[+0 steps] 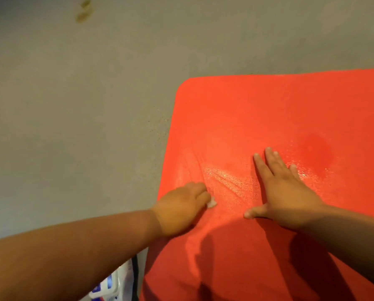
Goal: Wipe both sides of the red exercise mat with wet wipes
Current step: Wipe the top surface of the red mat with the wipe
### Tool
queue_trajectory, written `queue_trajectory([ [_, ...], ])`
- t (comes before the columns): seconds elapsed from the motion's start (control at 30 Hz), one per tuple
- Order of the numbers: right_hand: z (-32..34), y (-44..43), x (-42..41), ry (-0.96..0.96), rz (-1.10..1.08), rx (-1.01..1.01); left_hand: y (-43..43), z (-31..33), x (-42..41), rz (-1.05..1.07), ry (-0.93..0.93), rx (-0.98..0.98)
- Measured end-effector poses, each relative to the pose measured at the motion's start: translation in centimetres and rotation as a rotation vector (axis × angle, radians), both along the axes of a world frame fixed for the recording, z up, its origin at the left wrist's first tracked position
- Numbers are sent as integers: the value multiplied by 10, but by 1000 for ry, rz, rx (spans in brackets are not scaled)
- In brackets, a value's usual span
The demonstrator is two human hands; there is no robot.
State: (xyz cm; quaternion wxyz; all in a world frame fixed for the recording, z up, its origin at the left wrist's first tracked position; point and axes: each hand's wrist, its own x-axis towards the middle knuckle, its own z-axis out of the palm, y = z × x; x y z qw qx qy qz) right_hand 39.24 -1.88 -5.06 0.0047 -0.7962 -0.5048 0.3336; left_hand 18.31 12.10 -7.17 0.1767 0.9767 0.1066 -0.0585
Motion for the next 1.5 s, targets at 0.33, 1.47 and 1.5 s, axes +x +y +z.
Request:
queue_trajectory([
  [0.33,-2,-1,2,-33,39,17,61,-3,94,625,2,181],
  [1.47,-1,-89,57,-82,-356,72,-43,-1,111,-153,-90,65],
  [1.5,-4,-90,58,-82,-339,82,-19,-2,115,-136,-86,104],
])
